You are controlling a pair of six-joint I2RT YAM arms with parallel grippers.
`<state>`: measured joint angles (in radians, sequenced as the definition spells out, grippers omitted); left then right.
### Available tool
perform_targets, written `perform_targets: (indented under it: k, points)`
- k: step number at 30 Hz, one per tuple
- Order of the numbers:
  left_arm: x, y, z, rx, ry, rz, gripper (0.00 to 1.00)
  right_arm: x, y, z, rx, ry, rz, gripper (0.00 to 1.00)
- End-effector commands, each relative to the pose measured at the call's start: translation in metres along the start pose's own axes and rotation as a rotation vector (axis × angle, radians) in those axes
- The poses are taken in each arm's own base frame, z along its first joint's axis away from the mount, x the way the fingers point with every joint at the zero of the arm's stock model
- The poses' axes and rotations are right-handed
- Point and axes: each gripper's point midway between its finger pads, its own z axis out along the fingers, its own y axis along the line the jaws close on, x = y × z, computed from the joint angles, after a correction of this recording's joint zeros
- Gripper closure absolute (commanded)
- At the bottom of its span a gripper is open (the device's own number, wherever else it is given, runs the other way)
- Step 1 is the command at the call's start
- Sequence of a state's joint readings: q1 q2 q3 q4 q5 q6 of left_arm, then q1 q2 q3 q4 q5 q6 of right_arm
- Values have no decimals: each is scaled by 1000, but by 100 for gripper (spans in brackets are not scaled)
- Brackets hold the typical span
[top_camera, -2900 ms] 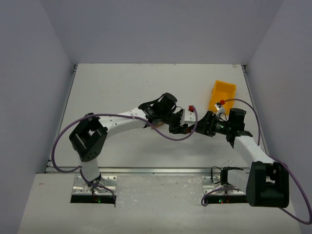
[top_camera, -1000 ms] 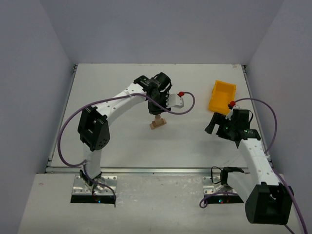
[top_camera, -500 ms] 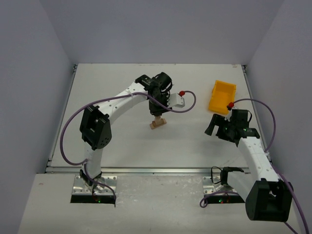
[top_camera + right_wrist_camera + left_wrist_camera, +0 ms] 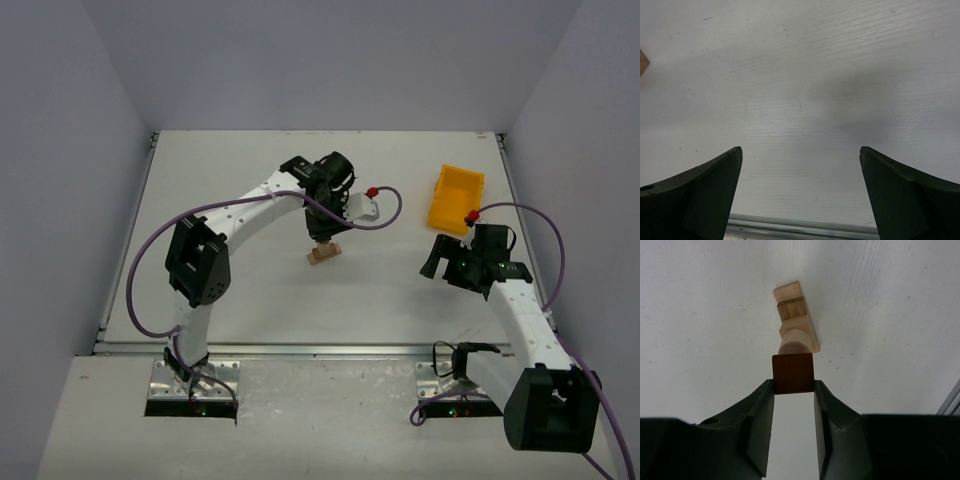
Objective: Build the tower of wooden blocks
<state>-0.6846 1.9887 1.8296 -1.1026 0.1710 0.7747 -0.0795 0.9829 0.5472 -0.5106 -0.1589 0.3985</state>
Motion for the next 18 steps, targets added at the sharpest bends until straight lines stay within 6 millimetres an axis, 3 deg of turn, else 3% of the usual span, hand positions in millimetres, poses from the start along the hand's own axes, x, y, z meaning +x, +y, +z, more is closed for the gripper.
perform_targets:
  k: [1, 18]
  points:
    - [-20, 4, 1, -39, -36, -27, 99, -16, 1, -4, 8, -41, -16, 1]
    - [-19, 10, 2, -83, -19, -60, 99, -16, -1, -4, 16, -37, -17, 1]
